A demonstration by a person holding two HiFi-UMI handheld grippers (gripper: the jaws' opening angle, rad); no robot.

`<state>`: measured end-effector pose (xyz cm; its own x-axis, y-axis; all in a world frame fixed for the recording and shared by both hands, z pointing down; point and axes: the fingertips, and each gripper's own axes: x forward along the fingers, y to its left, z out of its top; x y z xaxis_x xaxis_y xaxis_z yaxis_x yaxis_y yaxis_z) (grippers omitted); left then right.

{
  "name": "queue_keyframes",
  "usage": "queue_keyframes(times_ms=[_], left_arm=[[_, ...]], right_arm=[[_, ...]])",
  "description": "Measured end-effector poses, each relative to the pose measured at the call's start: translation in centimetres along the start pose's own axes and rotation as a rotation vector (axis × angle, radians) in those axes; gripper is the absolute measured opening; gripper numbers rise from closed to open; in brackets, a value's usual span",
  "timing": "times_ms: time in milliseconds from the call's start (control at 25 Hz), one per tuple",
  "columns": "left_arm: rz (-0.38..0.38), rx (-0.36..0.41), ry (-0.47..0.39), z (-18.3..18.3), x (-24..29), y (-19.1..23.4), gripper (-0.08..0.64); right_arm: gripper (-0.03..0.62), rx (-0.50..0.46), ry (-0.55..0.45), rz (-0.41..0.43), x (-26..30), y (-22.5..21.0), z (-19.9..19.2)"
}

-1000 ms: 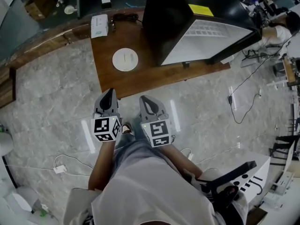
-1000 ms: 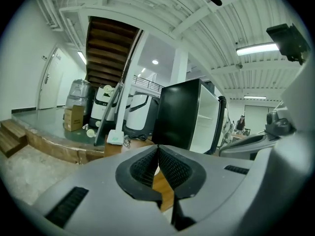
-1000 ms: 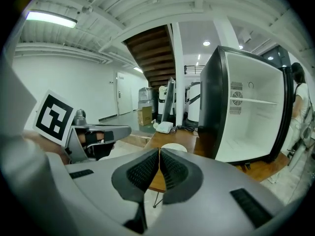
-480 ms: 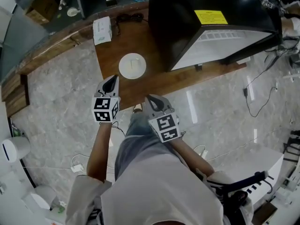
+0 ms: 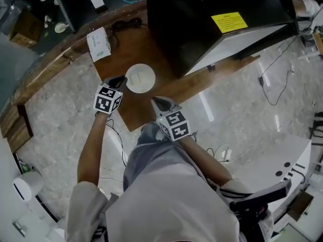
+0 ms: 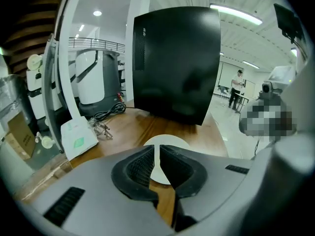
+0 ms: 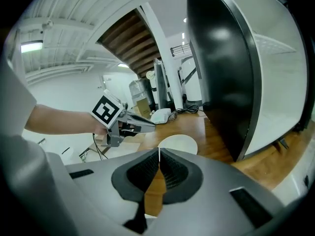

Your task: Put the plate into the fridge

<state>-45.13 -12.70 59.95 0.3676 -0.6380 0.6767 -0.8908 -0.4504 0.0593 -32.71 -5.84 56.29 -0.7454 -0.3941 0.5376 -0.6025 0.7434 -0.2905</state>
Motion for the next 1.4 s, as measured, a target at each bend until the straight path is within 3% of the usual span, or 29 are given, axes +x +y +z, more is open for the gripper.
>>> queue_keyframes(times_ms=[200, 480, 600, 680, 840, 1120, 1400], left_arm=[[-0.119, -0.038, 0.108, -1.3, 4.3, 3.8, 0.021], [-0.167, 0.027, 0.254, -2.0, 8.0, 7.0, 0.021], [-0.237, 0.043, 0.322, -2.4, 8.9, 6.8, 0.022], [-0.281, 0.047, 0.355, -2.7, 9.3, 6.6, 0.022], [-0.319, 0.068, 0.408, -3.2, 10.2, 6.4, 0.023], [-0.373, 0.064, 0.450, -3.4, 11.4, 5.5, 0.023], [-0.360, 0.082, 0.472, -3.2, 12.2, 6.2, 0.031]], right_arm=[[0.018, 0.250, 0.009, 0.039, 4.2, -0.7, -1.8], [0.020, 0.412, 0.058, -0.003, 7.0, -2.3, -4.7], [0.026, 0.465, 0.063, -0.023, 7.7, -3.2, -5.0], [0.093, 0.510, 0.065, -0.014, 8.4, -3.7, -5.0], [0.127, 0.624, 0.068, -0.012, 9.7, -5.3, -5.5], [0.127, 0.779, 0.075, -0.066, 11.1, -8.1, -7.1], [0.127, 0.955, 0.029, -0.038, 12.1, -9.7, -7.2]])
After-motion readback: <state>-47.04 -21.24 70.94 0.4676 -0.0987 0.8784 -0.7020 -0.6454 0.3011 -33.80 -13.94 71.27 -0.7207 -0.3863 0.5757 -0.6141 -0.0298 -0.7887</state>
